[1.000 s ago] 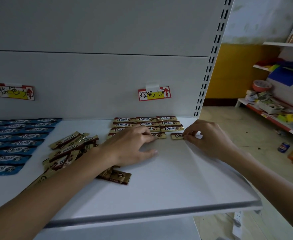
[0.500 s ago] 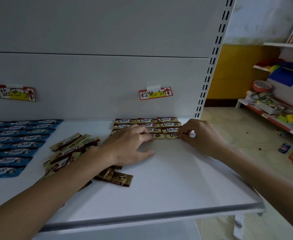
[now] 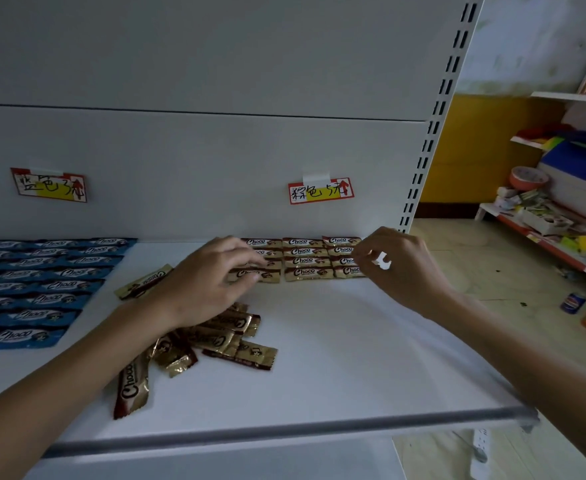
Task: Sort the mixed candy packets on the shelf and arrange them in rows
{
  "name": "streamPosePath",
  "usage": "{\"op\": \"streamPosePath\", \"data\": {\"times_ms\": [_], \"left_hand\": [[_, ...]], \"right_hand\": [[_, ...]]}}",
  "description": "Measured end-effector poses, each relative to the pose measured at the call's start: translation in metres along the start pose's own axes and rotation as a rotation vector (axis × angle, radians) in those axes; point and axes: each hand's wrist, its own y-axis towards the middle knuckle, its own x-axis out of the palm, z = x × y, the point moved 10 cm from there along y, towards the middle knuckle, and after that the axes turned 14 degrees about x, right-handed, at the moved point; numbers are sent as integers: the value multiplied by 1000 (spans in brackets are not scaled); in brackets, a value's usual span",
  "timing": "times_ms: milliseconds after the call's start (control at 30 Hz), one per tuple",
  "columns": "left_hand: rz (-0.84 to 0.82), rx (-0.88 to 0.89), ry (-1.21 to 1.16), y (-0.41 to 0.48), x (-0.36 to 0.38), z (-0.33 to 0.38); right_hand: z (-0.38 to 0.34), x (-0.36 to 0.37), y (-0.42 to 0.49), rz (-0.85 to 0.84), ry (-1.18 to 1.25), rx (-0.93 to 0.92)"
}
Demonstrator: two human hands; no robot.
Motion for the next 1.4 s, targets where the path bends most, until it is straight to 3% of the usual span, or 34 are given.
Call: {"op": "streamPosePath", "data": {"times_ms": [67, 200, 267, 467, 633, 767, 867, 967, 1100, 1200, 1400], "left_hand": [[-46, -27, 7, -15, -2, -7], [-143, -4, 2, -33, -2, 1], [-156, 37, 27, -37, -2, 5], [-106, 29, 20, -53, -14, -5], [-91, -25, -60, -62, -23, -12], [-31, -17, -82, -54, -29, -6], [90, 36, -81, -47, -36, 6], [109, 134, 19, -43, -34, 17], [18, 104, 12, -37, -21, 15], [-87, 30, -9, -33, -9, 9], [-142, 40, 29, -22, -1, 11]], "right_hand": [[-24, 7, -7, -61, 30, -46], [-81, 50, -36, -385, 121, -103], [-100, 68, -47, -459, 92, -123], [-125, 89, -44, -461, 40, -113], [-119, 94, -39, -553, 178, 50], [-114, 83, -33, -557, 293, 80], [-107, 68, -33, -395, 241, 14], [-111, 45, -44, -174, 204, -143], [-127, 63, -72, -390, 158, -299], [-119, 62, -71, -482, 139, -264], [-98, 49, -62, -515, 70, -226]]}}
